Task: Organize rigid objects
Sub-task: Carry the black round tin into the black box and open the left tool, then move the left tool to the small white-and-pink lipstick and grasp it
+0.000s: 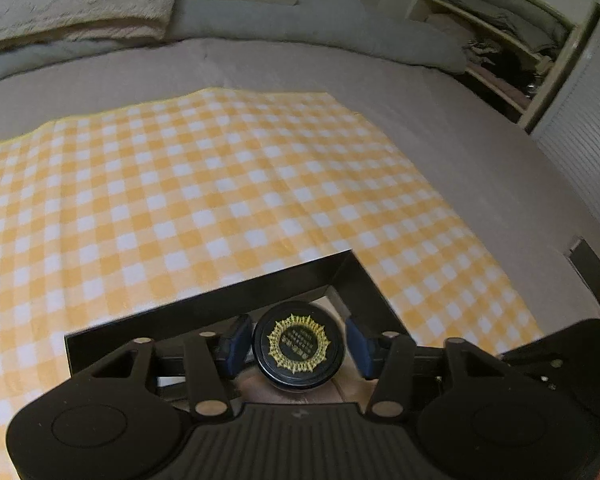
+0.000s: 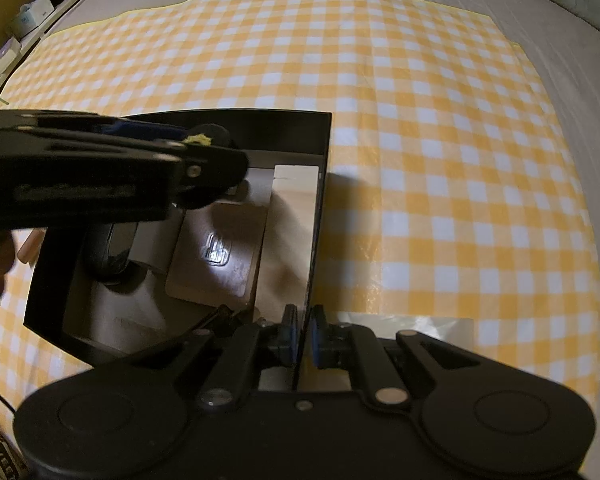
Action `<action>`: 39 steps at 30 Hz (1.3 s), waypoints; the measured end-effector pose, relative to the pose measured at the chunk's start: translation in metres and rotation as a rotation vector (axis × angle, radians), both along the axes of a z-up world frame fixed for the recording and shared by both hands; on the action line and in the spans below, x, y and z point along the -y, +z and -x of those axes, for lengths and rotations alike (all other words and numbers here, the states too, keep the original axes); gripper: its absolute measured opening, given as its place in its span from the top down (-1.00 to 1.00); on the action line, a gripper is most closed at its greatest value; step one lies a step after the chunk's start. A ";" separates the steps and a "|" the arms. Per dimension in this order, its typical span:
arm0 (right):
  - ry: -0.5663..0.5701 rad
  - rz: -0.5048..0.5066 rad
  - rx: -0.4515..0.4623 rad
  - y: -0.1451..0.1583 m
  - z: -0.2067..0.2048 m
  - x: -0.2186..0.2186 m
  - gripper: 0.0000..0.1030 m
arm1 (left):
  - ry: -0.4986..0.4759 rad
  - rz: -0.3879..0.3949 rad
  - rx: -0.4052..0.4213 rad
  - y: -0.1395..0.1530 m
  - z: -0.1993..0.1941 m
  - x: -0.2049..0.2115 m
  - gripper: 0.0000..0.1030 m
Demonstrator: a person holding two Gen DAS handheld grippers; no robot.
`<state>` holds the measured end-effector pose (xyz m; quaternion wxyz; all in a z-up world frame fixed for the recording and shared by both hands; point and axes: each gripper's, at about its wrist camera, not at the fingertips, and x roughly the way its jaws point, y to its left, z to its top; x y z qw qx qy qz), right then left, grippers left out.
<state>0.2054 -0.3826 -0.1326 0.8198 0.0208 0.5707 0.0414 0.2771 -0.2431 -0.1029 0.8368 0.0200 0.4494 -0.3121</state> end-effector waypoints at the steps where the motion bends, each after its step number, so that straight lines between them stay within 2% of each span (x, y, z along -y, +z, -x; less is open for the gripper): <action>1: 0.000 -0.003 0.000 0.000 0.000 0.000 0.86 | 0.010 -0.004 -0.009 -0.001 -0.001 -0.001 -0.39; 13: -0.002 -0.013 0.000 0.001 0.001 0.002 0.85 | -0.041 -0.054 0.000 0.009 0.015 -0.010 -0.70; 25: -0.013 -0.010 -0.002 0.001 -0.001 0.004 0.86 | -0.036 -0.072 0.029 0.030 0.037 -0.026 -0.94; 34: -0.055 -0.010 -0.005 0.001 -0.002 0.003 0.88 | -0.025 -0.047 0.049 0.048 0.057 -0.052 -1.00; 39: -0.082 -0.016 -0.005 0.004 -0.005 0.005 0.89 | -0.027 -0.064 0.072 0.055 0.073 -0.067 -1.00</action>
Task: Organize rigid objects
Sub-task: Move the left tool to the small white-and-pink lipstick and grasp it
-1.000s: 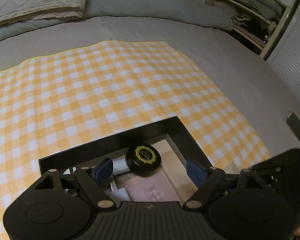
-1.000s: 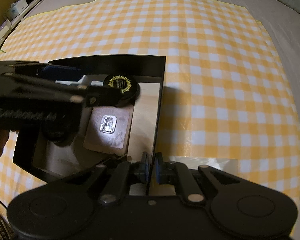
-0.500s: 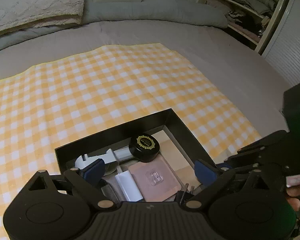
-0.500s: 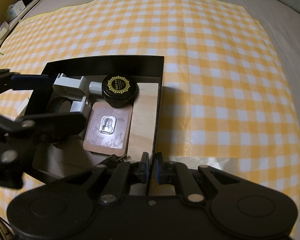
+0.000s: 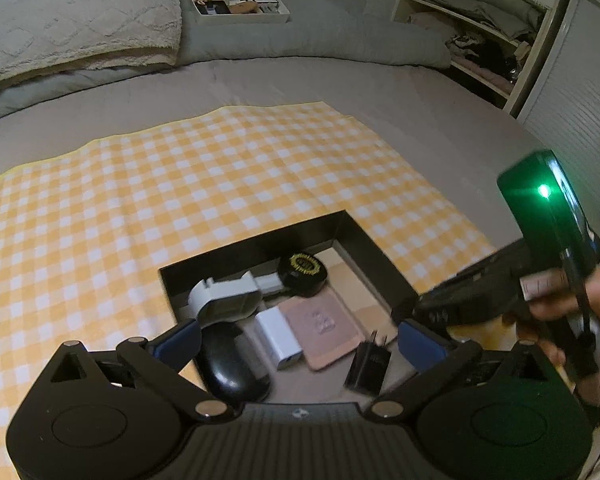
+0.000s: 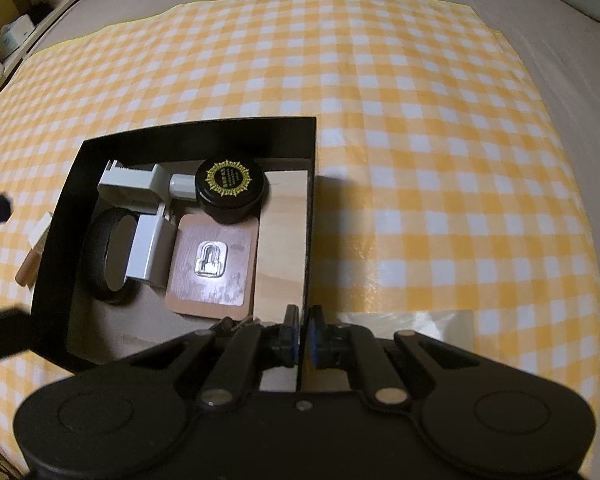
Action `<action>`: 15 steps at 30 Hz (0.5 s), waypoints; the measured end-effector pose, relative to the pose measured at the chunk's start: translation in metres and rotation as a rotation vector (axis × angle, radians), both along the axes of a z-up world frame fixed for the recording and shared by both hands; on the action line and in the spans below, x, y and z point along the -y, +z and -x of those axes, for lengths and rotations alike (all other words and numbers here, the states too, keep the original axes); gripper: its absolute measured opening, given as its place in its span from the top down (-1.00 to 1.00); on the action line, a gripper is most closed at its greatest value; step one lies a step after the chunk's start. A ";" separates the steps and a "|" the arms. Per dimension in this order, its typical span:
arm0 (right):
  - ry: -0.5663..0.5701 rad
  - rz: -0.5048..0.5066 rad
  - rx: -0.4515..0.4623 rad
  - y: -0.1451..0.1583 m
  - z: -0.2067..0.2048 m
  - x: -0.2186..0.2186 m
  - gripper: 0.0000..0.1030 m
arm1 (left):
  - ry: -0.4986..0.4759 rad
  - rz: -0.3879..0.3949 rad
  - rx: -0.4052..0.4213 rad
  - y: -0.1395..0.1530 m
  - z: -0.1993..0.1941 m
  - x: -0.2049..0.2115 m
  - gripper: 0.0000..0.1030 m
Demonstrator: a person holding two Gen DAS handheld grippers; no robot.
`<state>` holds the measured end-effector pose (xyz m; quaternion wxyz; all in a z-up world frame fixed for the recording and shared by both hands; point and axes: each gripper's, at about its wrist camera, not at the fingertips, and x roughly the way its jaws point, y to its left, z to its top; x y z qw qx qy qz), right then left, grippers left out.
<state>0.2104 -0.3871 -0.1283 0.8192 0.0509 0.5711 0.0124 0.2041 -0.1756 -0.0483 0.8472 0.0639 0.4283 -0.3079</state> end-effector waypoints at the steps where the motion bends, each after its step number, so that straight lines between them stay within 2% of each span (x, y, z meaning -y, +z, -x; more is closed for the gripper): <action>1: -0.003 0.000 0.003 0.001 0.000 0.001 0.90 | 0.001 -0.004 0.003 0.001 0.002 -0.004 -1.00; 15: 0.017 0.091 0.053 0.037 0.007 -0.029 0.94 | 0.069 -0.067 0.017 0.001 0.015 -0.077 -1.00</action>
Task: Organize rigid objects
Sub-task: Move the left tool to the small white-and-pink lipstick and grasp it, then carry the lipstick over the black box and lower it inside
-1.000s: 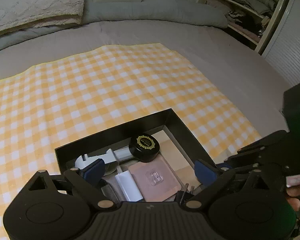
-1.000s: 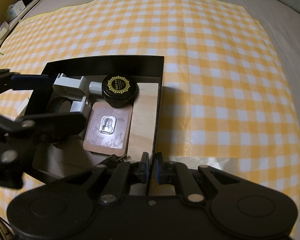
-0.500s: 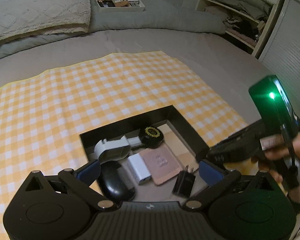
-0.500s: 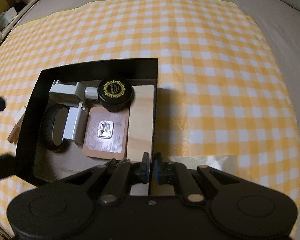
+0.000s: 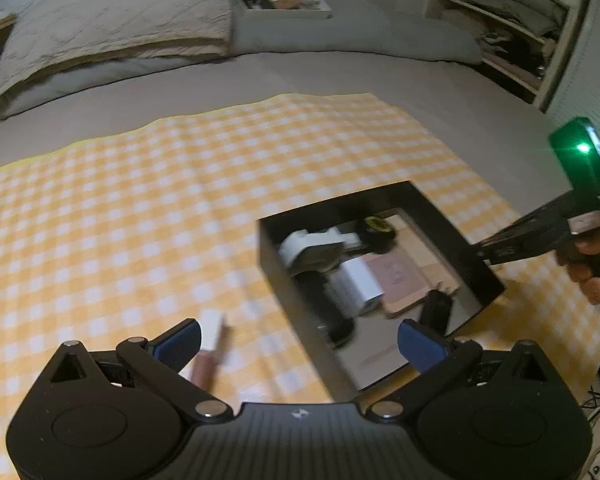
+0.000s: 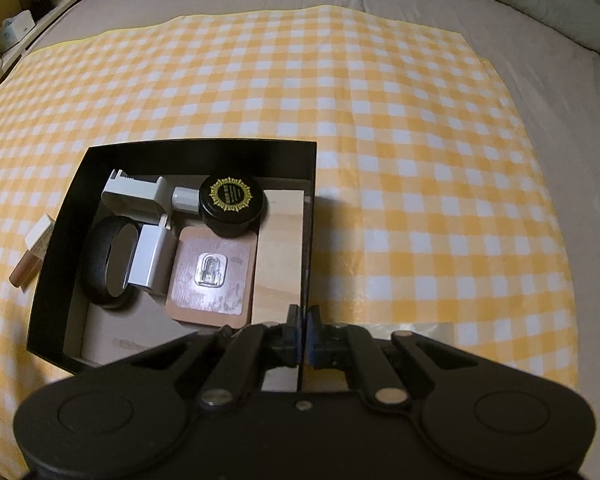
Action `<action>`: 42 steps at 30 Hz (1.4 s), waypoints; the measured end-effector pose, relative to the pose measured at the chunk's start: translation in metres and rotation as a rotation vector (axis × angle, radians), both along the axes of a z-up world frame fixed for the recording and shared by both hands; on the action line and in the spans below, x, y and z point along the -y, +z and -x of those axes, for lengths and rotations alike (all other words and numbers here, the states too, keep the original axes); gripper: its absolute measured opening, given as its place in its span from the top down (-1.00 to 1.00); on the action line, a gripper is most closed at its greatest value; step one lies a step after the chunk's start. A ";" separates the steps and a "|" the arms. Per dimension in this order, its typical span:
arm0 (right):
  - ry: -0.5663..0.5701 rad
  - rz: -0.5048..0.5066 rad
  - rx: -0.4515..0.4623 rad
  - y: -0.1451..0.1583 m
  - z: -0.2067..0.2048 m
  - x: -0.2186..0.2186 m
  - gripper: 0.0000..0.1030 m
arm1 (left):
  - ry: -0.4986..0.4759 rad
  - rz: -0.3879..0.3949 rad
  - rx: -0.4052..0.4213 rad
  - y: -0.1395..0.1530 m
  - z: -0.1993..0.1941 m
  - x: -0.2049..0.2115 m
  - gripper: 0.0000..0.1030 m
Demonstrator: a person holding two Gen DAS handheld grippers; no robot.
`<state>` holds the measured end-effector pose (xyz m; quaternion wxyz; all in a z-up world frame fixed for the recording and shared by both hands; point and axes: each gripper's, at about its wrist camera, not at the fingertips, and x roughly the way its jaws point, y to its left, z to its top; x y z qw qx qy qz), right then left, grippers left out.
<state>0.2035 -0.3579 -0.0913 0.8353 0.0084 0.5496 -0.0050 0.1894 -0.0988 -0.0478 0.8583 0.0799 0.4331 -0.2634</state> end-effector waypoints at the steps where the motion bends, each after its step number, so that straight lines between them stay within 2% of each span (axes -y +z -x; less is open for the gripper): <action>1: 0.002 0.005 0.002 0.002 0.002 -0.002 0.94 | 0.011 -0.004 0.000 0.000 -0.001 -0.006 -1.00; 9: 0.003 0.012 0.005 0.007 0.008 -0.010 0.94 | 0.053 -0.074 0.022 -0.009 -0.010 -0.038 -0.97; 11: 0.002 0.010 0.007 0.009 0.012 -0.011 0.94 | 0.034 -0.098 0.020 -0.015 -0.013 -0.042 -0.85; 13: 0.003 0.008 0.009 0.011 0.014 -0.010 0.94 | 0.005 -0.133 0.019 -0.023 -0.016 -0.043 -0.65; 17: 0.001 -0.004 0.014 0.013 0.017 -0.001 0.94 | -0.040 -0.194 0.021 -0.040 -0.024 -0.041 -0.50; 21: 0.001 -0.008 0.016 0.011 0.015 0.004 0.94 | -0.019 -0.190 0.023 -0.057 -0.036 -0.040 -0.30; 25: -0.001 -0.012 0.016 0.011 0.015 0.003 0.94 | -0.042 -0.197 0.037 -0.068 -0.047 -0.033 -0.24; 29: 0.001 -0.031 0.016 0.009 0.013 0.009 0.94 | -0.063 -0.181 -0.001 -0.075 -0.054 -0.028 -0.11; 33: -0.004 -0.044 0.014 0.009 0.011 0.012 0.94 | -0.092 -0.184 0.001 -0.081 -0.059 -0.019 0.16; 35: -0.005 -0.049 0.013 0.009 0.010 0.014 0.94 | -0.088 -0.210 -0.018 -0.085 -0.062 -0.015 0.37; 36: -0.006 -0.051 0.013 0.009 0.010 0.014 0.94 | -0.084 -0.224 -0.026 -0.087 -0.063 -0.014 0.54; 42: -0.004 -0.045 0.011 0.009 0.010 0.014 0.93 | -0.091 -0.236 -0.036 -0.087 -0.063 -0.015 0.57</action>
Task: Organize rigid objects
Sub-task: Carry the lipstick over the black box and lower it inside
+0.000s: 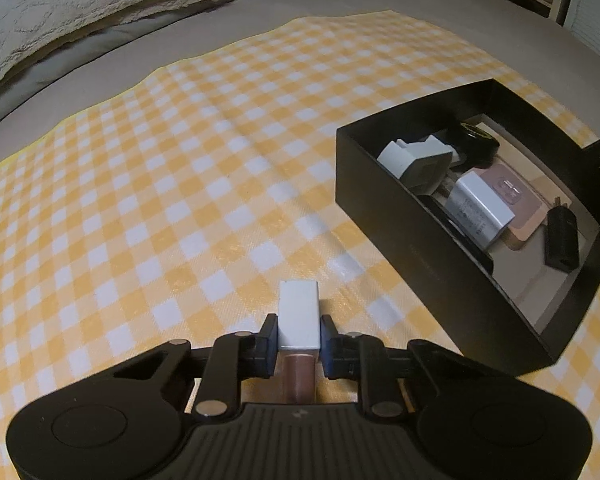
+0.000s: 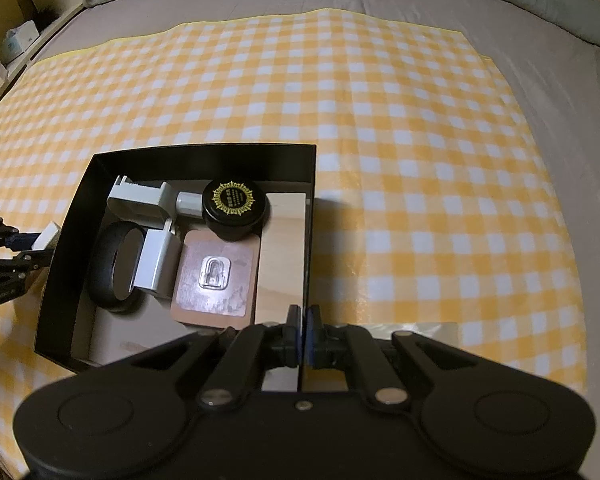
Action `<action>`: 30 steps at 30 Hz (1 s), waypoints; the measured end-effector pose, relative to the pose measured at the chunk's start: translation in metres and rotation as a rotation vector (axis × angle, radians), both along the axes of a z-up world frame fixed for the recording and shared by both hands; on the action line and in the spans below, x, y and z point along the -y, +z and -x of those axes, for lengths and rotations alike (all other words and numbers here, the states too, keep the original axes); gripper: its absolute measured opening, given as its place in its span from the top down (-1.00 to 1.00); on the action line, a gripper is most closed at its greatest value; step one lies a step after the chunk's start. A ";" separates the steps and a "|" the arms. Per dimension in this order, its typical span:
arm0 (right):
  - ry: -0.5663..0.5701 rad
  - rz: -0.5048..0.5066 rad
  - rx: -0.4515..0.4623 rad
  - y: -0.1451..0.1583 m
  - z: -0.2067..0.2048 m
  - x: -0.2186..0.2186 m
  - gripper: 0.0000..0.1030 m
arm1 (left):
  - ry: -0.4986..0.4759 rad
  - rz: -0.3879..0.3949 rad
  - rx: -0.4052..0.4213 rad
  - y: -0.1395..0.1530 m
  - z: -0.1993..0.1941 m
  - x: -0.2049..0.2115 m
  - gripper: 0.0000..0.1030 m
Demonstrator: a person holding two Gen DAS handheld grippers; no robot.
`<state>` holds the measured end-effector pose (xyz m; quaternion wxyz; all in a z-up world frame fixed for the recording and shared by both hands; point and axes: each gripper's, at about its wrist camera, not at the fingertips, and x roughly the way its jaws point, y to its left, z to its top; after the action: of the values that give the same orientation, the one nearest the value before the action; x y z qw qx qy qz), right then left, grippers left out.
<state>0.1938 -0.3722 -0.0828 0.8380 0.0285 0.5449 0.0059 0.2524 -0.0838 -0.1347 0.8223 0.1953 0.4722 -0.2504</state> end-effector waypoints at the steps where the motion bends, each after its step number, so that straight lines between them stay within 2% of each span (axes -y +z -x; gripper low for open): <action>1: 0.000 0.002 -0.001 0.000 0.000 -0.001 0.93 | -0.002 0.003 0.000 0.001 0.001 -0.001 0.57; 8: -0.001 0.002 -0.001 -0.001 0.000 -0.001 0.93 | 0.005 0.055 0.035 0.027 0.012 -0.009 0.57; 22: 0.001 0.003 -0.001 -0.003 -0.001 -0.003 0.93 | 0.005 0.253 0.134 0.095 0.035 -0.005 0.57; 27: 0.001 0.004 -0.001 -0.002 -0.001 -0.003 0.93 | -0.025 0.340 0.116 0.106 0.047 0.008 0.57; 30: 0.001 0.004 -0.001 -0.002 -0.001 -0.003 0.93 | -0.024 0.393 0.063 0.102 0.050 0.023 0.57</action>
<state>0.1946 -0.3695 -0.0849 0.8378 0.0265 0.5453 0.0051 0.2022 -0.1066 -0.0324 0.8560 0.0443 0.3857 -0.3414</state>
